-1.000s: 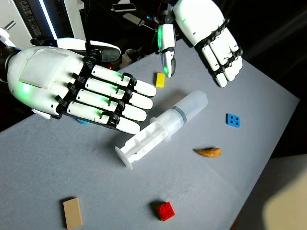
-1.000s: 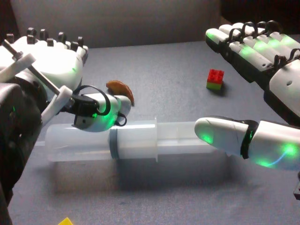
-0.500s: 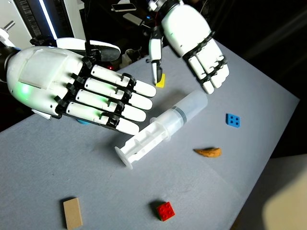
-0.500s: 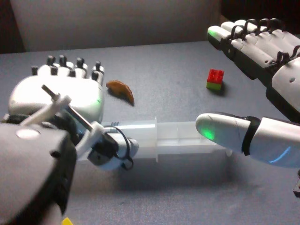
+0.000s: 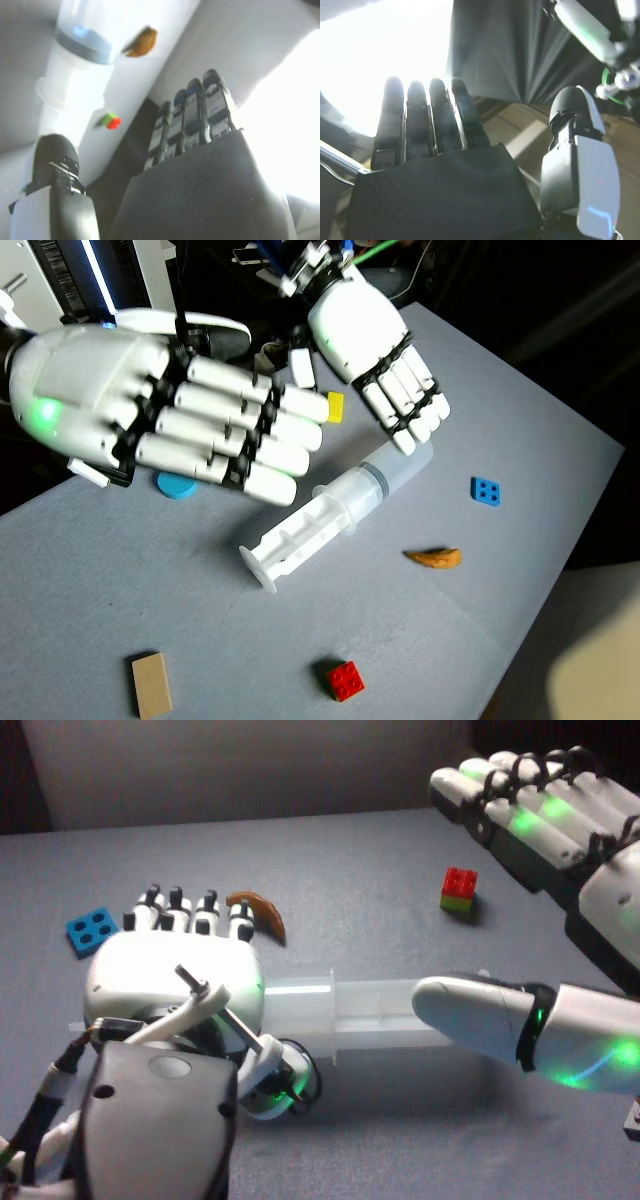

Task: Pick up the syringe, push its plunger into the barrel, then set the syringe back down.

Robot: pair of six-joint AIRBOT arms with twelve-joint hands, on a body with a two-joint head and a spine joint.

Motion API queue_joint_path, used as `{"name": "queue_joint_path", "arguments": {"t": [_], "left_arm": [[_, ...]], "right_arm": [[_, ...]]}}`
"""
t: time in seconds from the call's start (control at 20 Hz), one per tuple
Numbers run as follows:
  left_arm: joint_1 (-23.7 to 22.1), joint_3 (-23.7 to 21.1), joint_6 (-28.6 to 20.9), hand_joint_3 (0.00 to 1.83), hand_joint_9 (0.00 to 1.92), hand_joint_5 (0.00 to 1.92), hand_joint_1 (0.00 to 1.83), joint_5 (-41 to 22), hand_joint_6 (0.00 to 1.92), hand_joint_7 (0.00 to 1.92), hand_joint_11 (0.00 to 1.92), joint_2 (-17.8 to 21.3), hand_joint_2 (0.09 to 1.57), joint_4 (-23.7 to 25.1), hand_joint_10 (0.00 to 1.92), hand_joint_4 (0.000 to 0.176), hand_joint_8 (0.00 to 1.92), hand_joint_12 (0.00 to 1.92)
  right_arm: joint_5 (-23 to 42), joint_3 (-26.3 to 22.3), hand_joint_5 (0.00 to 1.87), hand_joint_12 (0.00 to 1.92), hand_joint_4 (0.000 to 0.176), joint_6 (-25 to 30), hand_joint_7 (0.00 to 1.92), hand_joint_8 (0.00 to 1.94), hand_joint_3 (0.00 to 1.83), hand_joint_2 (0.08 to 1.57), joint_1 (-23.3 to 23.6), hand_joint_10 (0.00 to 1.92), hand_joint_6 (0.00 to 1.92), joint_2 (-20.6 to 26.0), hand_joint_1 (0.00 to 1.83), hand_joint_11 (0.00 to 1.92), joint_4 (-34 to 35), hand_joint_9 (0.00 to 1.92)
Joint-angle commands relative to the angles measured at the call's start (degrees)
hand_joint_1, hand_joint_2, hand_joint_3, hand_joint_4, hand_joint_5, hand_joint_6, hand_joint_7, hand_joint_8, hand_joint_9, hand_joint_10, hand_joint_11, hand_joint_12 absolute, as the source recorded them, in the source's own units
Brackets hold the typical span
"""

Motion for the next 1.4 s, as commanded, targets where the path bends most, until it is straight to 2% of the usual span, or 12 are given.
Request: {"name": "queue_joint_path", "arguments": {"t": [0.0, 0.2, 0.3, 0.55, 0.75, 0.9, 1.35], "left_arm": [[-0.05, 0.43, 0.06, 0.01, 0.00, 0.00, 0.35, -3.23, 0.00, 0.00, 0.00, -0.52, 1.15, 5.51, 0.00, 0.000, 0.00, 0.00], [1.87, 1.49, 0.06, 0.00, 0.00, 0.00, 0.45, -3.25, 0.00, 0.00, 0.01, -2.03, 1.12, 6.34, 0.00, 0.000, 0.00, 0.00], [2.87, 1.76, 0.06, 0.00, 0.00, 0.00, 0.44, -3.72, 0.00, 0.00, 0.01, -2.68, 1.12, 7.02, 0.00, 0.000, 0.00, 0.00], [6.86, 2.57, 0.04, 0.00, 0.00, 0.00, 0.39, -7.67, 0.00, 0.00, 0.01, -5.35, 1.13, 12.23, 0.00, 0.000, 0.00, 0.01], [9.69, 4.83, -4.51, 0.00, 0.00, 0.00, 0.45, -7.90, 0.00, 0.00, 0.01, -6.71, 1.11, 12.94, 0.00, 0.000, 0.00, 0.01], [10.89, 6.61, -4.52, 0.00, 0.00, 0.00, 0.40, -7.87, 0.00, 0.00, 0.00, -7.72, 1.10, 14.19, 0.00, 0.000, 0.00, 0.00], [12.35, 13.20, -4.15, 0.00, 0.00, 0.00, 0.50, -1.17, 0.00, 0.00, 0.02, -9.75, 1.09, 17.53, 0.00, 0.000, 0.00, 0.01]], "right_arm": [[5.88, -0.29, 0.05, 0.31, 0.000, 0.83, 0.05, 0.00, 0.00, 1.04, 0.33, 0.00, 0.00, 0.06, 0.00, 0.00, -2.59, 0.04], [5.73, -0.30, 0.06, 0.35, 0.000, 2.47, 0.05, 0.00, 0.00, 1.04, 0.49, 0.00, 0.00, -0.03, 0.00, 0.00, -1.96, 0.05], [5.80, -0.31, 0.05, 0.28, 0.000, 2.81, 0.04, 0.00, 0.00, 1.04, 0.74, 0.00, 0.00, -0.43, 0.00, 0.00, -0.18, 0.04], [6.34, -0.32, 0.04, 0.23, 0.000, 3.62, 0.03, 0.00, 0.00, 1.04, 0.80, 0.00, 0.00, -0.85, 0.00, 0.00, 1.55, 0.02], [6.49, -0.32, 0.06, 0.26, 0.000, 4.78, 0.04, 0.00, 0.00, 1.04, 0.74, 0.00, 0.00, -1.05, 0.00, 0.00, 1.55, 0.03], [6.64, -0.30, 0.04, 0.24, 0.000, 5.66, 0.03, 0.00, 0.00, 1.04, 0.66, 0.00, 0.00, -1.03, 0.00, 0.00, 0.56, 0.02], [7.71, -0.31, 0.04, 0.28, 0.000, 6.52, 0.04, 0.00, 0.00, 1.03, -0.78, 0.00, 0.00, -1.03, 0.00, 0.00, -1.64, 0.03]]}}
